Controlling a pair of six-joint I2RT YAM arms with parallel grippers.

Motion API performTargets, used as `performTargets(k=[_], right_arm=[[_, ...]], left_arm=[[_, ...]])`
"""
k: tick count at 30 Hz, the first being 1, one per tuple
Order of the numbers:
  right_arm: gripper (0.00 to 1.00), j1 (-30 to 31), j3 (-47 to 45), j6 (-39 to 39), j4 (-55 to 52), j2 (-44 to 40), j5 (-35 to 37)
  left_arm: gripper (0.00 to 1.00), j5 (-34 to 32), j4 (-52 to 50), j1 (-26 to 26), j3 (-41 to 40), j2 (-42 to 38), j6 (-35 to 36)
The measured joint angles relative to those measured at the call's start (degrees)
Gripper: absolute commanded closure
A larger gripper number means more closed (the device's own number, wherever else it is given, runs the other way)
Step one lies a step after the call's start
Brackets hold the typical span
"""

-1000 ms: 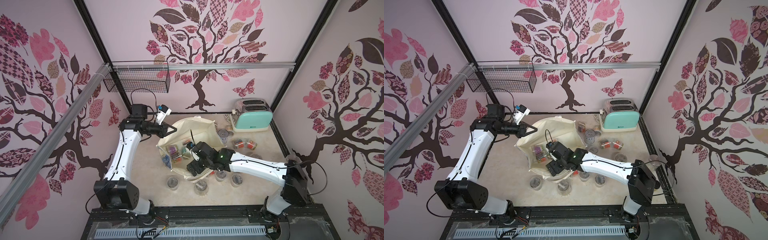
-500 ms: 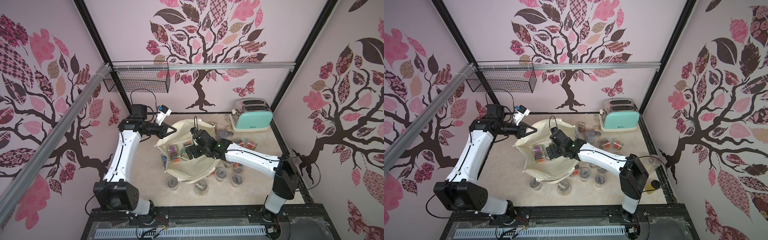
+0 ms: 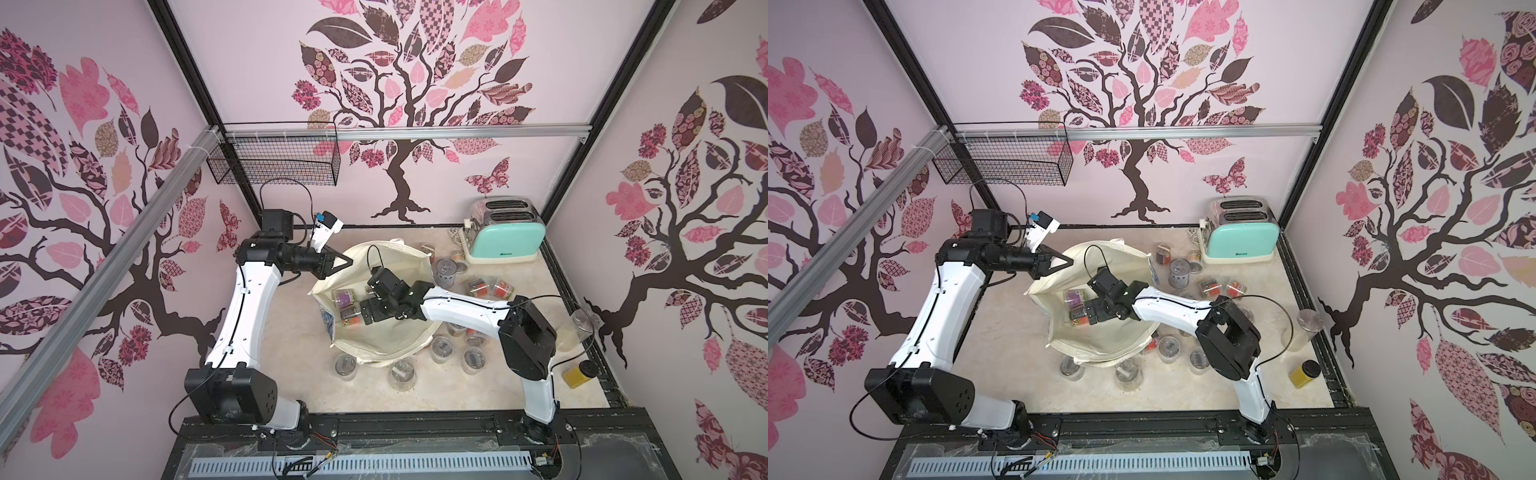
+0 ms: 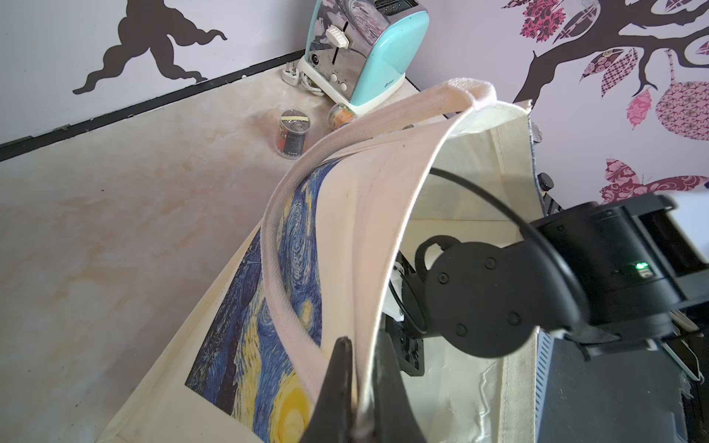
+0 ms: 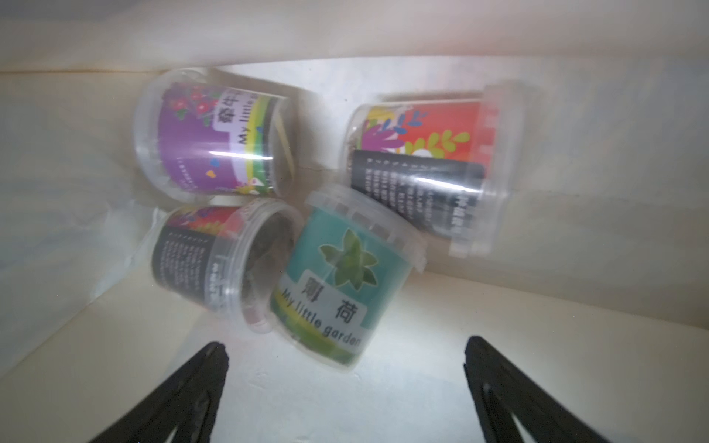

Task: Take out the seed jars from the canvas bag
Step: Pick up the seed jar from the canvas bag.

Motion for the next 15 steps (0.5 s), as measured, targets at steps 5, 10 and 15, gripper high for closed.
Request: performTargets(k=[5, 10, 15], right_arm=[[0.04, -1.9, 3.8, 6.4, -0.2, 3.9, -0.6], [0.07, -2.2, 7.5, 12.3, 0.4, 6.8, -1.4], [0.12, -1.9, 8.2, 15.5, 0.2, 8.9, -2.2]], left_arm=[[1.0, 0.2, 0.0, 0.0, 0.0, 0.0, 0.1], [1.0, 0.2, 0.0, 0.0, 0.0, 0.0, 0.1], [1.0, 0.2, 0.0, 0.0, 0.0, 0.0, 0.1]])
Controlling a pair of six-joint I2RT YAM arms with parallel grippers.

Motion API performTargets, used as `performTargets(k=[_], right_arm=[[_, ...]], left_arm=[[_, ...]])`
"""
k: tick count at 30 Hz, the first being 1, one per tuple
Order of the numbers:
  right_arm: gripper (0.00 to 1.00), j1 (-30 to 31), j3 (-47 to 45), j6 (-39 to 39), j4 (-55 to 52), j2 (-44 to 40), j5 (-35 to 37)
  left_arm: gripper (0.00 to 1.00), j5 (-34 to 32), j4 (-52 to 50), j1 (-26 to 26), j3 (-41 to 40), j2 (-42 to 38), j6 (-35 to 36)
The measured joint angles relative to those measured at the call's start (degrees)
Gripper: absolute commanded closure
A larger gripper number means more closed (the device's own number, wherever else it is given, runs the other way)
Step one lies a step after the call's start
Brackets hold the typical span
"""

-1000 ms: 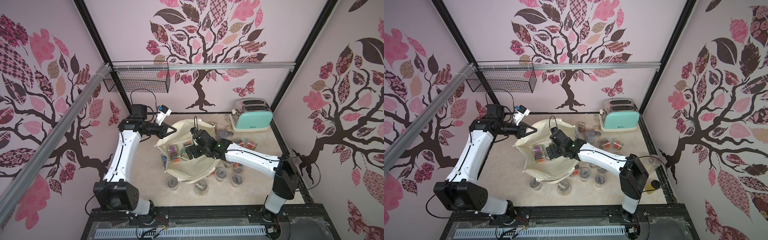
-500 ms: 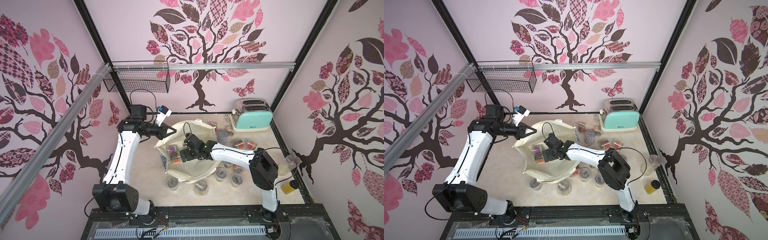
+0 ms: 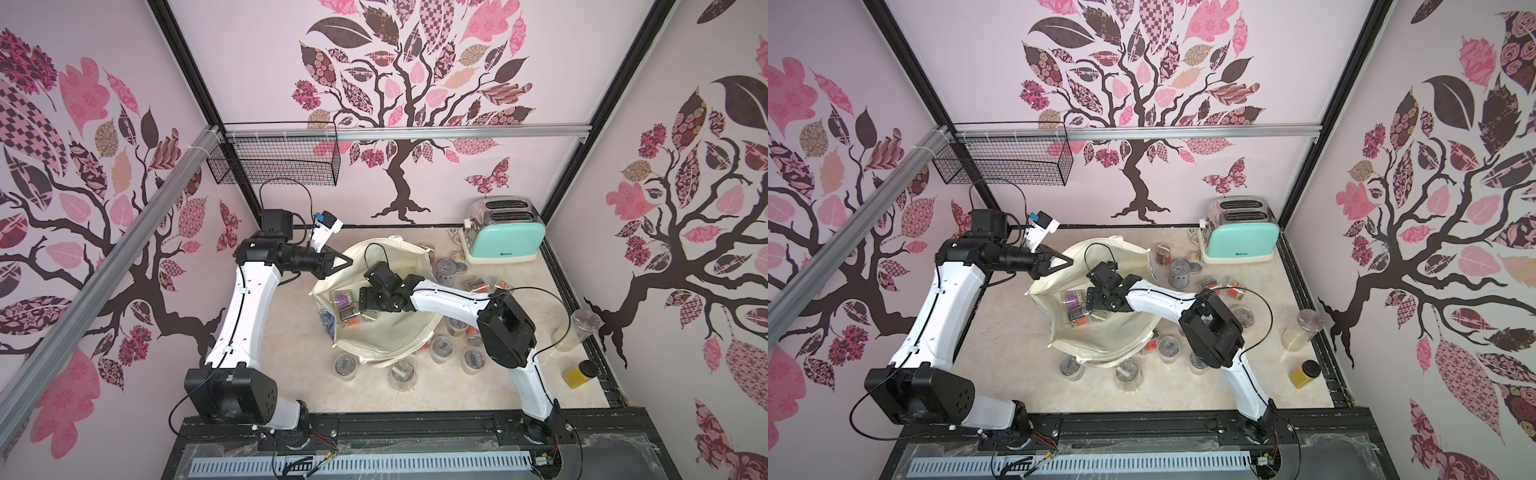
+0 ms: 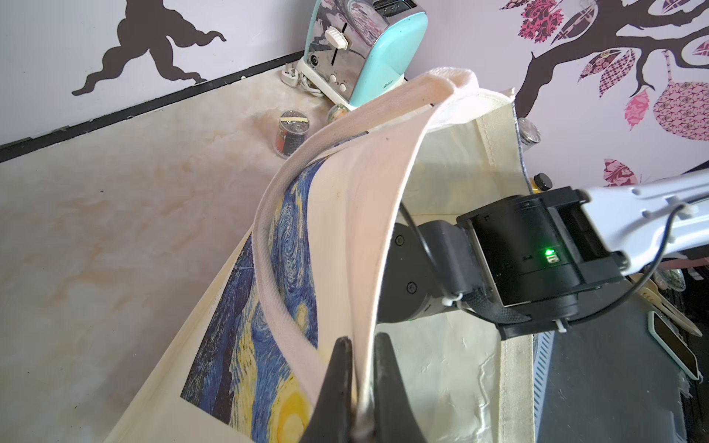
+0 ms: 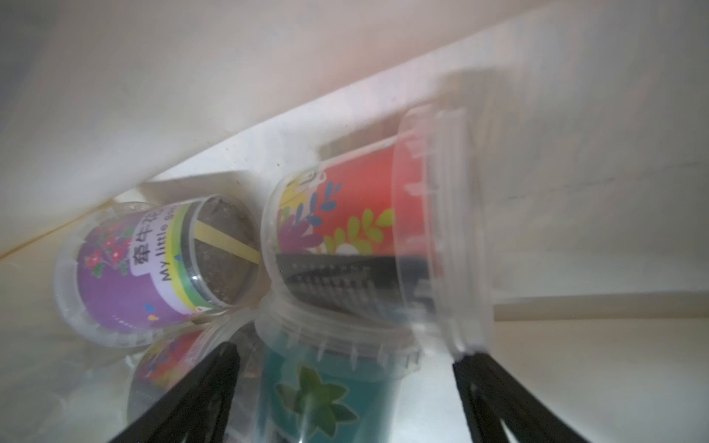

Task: Take out the seed jars from the canvas bag
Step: Pick up the seed jar from the canvas bag, then place the seed jar at the center of the board.

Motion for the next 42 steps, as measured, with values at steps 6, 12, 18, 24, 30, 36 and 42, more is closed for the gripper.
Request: performTargets(k=[6, 12, 18, 24, 30, 36, 42], right_arm=[[0.17, -0.2, 0.0, 2.2, -0.5, 1.7, -1.2], [0.31, -0.5, 0.0, 2.6, -0.3, 2.2, -2.8], [0.35, -0.5, -3.6, 1.7, 3.3, 0.6, -3.0], [0.35, -0.5, -11.4, -0.4, 5.1, -8.0, -3.0], [0.35, -0.5, -14.3, -3.9, 4.2, -19.4, -2.5], [0.34, -0.5, -11.2, -8.6, -2.6, -29.8, -2.3], [0.34, -1.2, -8.0, -11.0, -12.1, -38.5, 0.8]], left_arm=[[1.0, 0.0, 0.0, 0.0, 0.0, 0.0, 0.0], [1.0, 0.0, 0.0, 0.0, 0.0, 0.0, 0.0], [1.0, -0.2, 0.0, 0.0, 0.0, 0.0, 0.1], [1.0, -1.3, 0.5, 0.0, -0.3, 0.0, 0.0], [1.0, -2.6, 1.6, 0.0, -0.8, 0.0, -0.2], [1.0, -4.5, 2.5, 0.0, -0.8, 0.0, -0.3], [1.0, -6.7, 3.9, 0.0, -0.8, 0.2, -1.4]])
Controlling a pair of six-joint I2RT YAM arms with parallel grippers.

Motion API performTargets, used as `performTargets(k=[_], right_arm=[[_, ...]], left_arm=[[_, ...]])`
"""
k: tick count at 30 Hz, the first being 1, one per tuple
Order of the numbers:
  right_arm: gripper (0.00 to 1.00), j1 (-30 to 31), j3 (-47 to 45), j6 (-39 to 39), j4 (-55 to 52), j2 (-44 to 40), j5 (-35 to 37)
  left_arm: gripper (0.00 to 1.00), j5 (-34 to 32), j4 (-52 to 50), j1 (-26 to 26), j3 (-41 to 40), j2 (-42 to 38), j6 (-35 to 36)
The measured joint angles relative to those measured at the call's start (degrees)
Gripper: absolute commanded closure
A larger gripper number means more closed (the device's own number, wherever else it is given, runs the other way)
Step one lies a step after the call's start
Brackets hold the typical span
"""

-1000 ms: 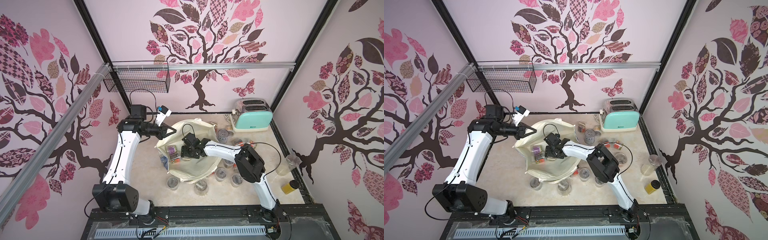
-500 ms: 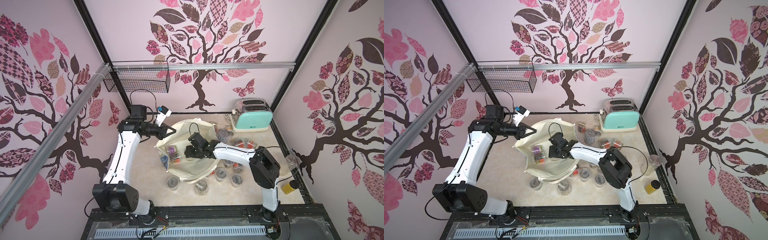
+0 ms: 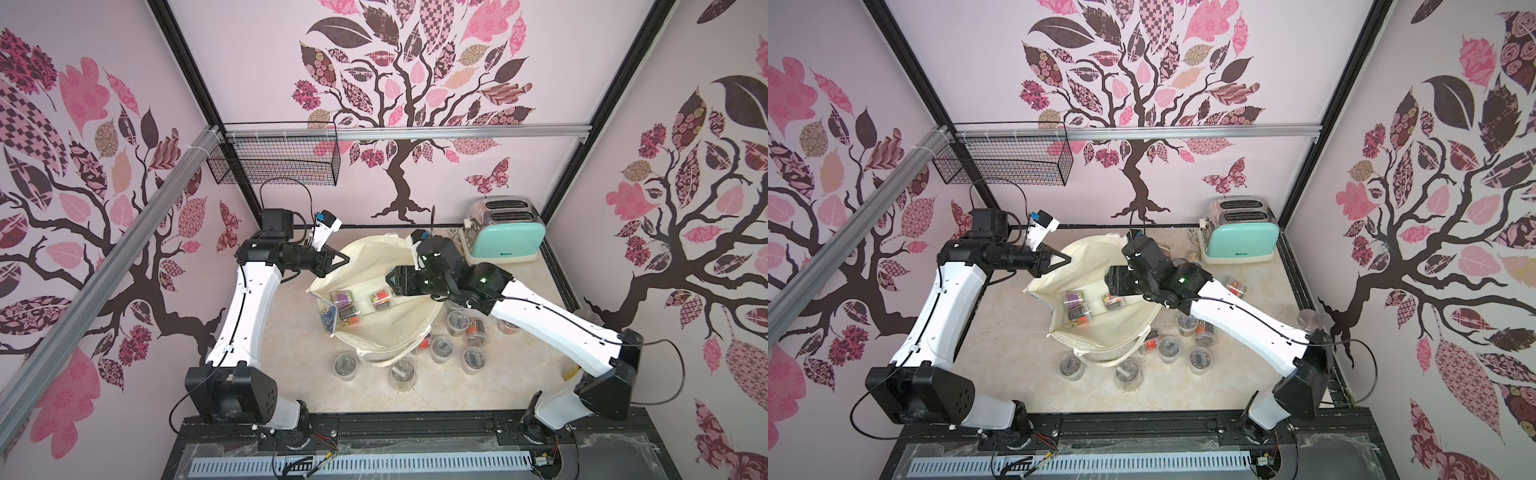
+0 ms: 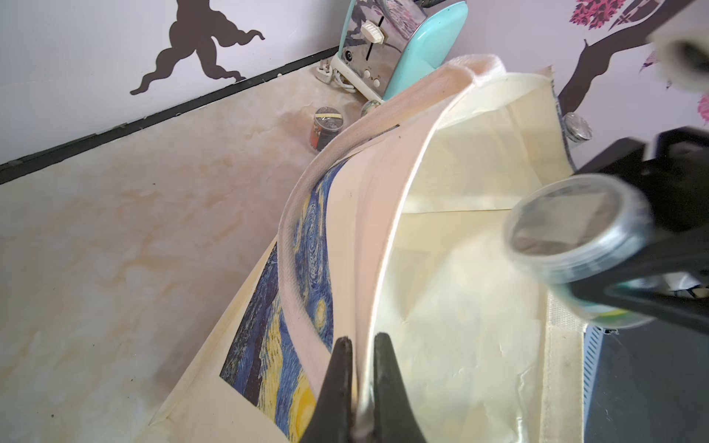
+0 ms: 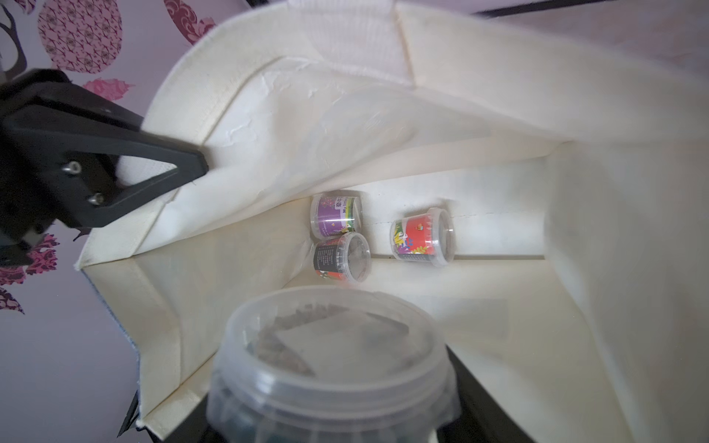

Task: Take out the seed jars from the canvas bag
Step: Place the seed jar at the center of the board.

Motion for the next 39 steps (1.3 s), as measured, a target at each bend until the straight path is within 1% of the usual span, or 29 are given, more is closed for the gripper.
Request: performTargets(k=[2, 5, 8, 10, 13, 15, 19, 22, 25, 30, 36, 39], right_arm=[[0.34, -1.6, 0.0, 0.1, -3.3, -2.8, 1.3], [0.34, -6.1, -0.1, 0.1, -7.1, -6.6, 3.5], [0.34, -12.7, -1.3, 0.1, -9.4, -10.5, 4.3], [0.34, -18.6, -3.1, -0.3, -10.3, -13.0, 4.3], [0.34, -26.9, -8.4, -1.8, -10.3, -16.3, 4.5], [0.34, -30.2, -12.9, -3.1, -9.8, -17.1, 5.4], [0.34, -31.2, -23.2, -5.1, -7.2, -15.1, 7.0], [0.33, -31.2, -30.3, -6.1, -4.0, -10.9, 8.3], [0.32, -31.2, -35.0, -7.0, -0.7, -6.1, 10.0], [0.3, -31.2, -37.1, -8.5, 4.5, 0.0, 12.9], [0.23, -31.3, -37.1, -11.2, 11.1, 5.0, 15.9], [0.18, -31.3, -37.1, -11.8, 12.5, 7.2, 16.5]], left_arm=[[1.0, -1.1, 0.5, 0.0, 0.0, 0.2, -0.5], [1.0, -2.8, 1.5, 0.0, 0.0, 0.6, -1.1], [1.0, -4.0, 2.2, 0.0, 0.0, 0.8, -2.0], [1.0, -4.2, 2.3, 0.0, 0.0, 0.8, -2.3], [1.0, -4.3, 2.3, 0.0, 0.0, 0.8, -2.3], [1.0, -4.3, 2.3, 0.0, 0.0, 0.8, -2.4], [1.0, -4.0, 2.2, 0.0, 0.0, 0.8, -2.7], [1.0, -3.8, 2.1, 0.0, 0.0, 0.8, -2.7], [1.0, -3.6, 1.7, 0.0, 0.0, 0.8, -2.7], [1.0, -3.3, 1.4, 0.0, 0.0, 0.8, -2.6], [1.0, -3.0, 1.2, 0.0, 0.0, 0.8, -2.6], [1.0, -2.9, 1.1, 0.0, 0.0, 0.9, -2.6]])
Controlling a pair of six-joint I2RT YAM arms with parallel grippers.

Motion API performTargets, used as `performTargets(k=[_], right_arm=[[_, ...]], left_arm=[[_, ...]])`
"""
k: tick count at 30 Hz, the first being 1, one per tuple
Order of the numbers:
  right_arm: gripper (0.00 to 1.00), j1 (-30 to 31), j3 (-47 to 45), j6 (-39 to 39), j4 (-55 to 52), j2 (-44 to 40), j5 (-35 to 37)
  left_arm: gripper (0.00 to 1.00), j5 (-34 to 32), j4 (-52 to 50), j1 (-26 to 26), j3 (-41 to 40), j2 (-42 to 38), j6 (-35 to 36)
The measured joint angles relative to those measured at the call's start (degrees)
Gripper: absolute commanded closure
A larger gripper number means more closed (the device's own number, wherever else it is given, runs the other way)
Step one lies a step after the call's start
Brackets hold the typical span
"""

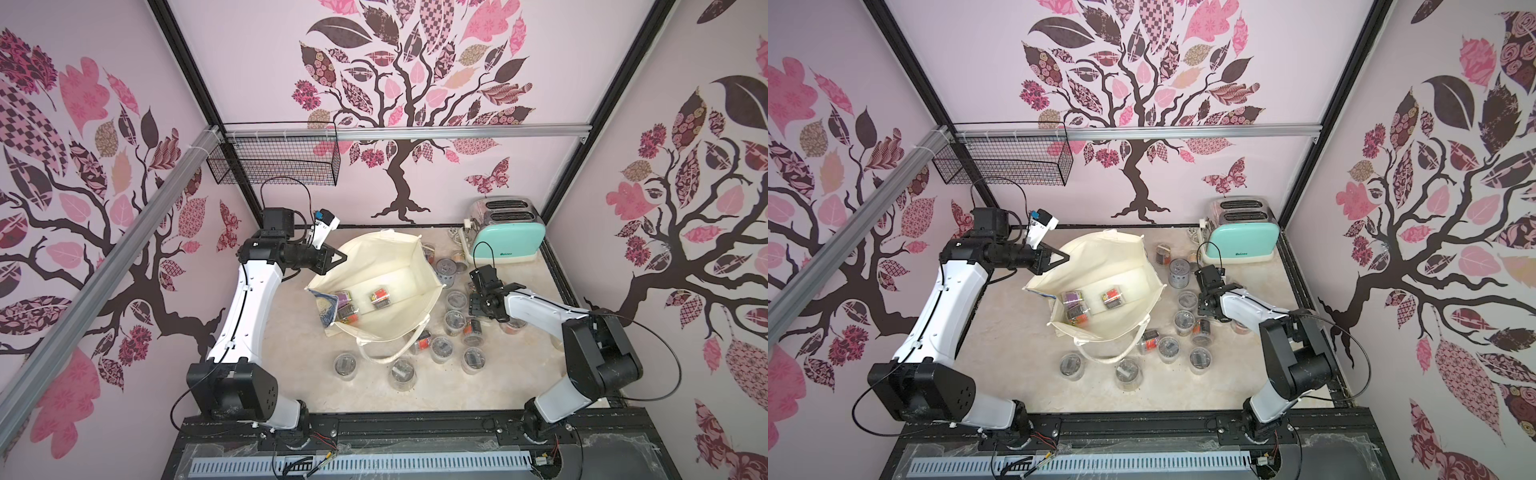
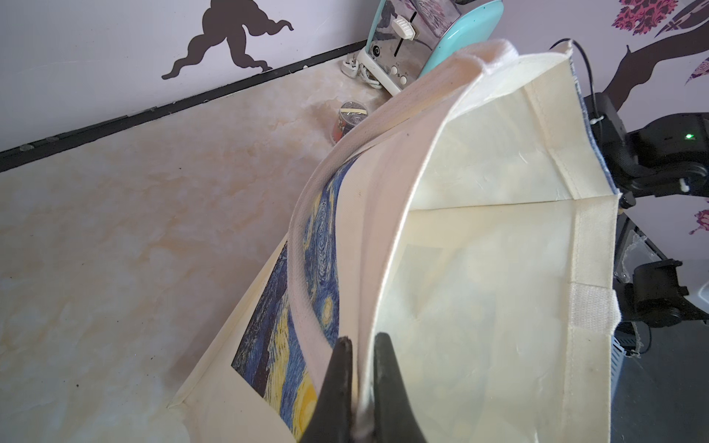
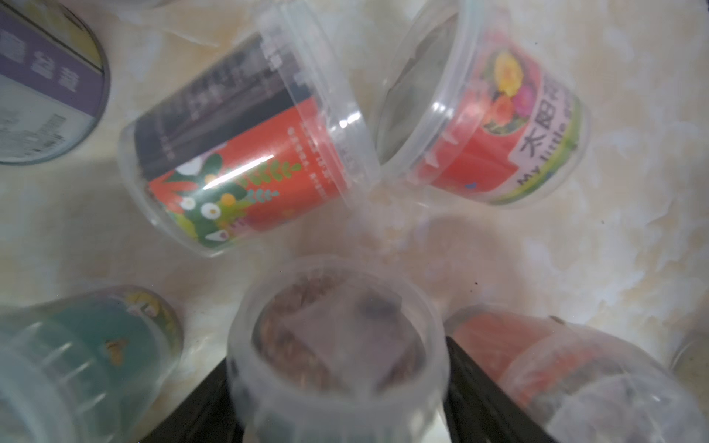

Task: Take out the seed jars from the canvas bag
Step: Place the seed jar at the center of the board.

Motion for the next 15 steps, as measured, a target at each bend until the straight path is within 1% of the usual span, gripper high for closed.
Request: performTargets(k=[8, 11, 15], right_arm=[[0.15, 0.0, 0.7, -0.4, -0.2, -0.7, 0.0], [0.15, 0.0, 3.0, -0.4, -2.5, -3.8, -1.0], [0.16, 0.4, 9.2, -0.5, -5.0, -11.0, -4.1]], left_arm=[[1.0, 0.4, 0.0, 0.0, 0.0, 0.3, 0.1], [1.0, 0.7, -0.1, 0.0, 0.0, 0.3, 0.2], [1.0, 1.1, -0.4, 0.0, 0.0, 0.3, 0.7]])
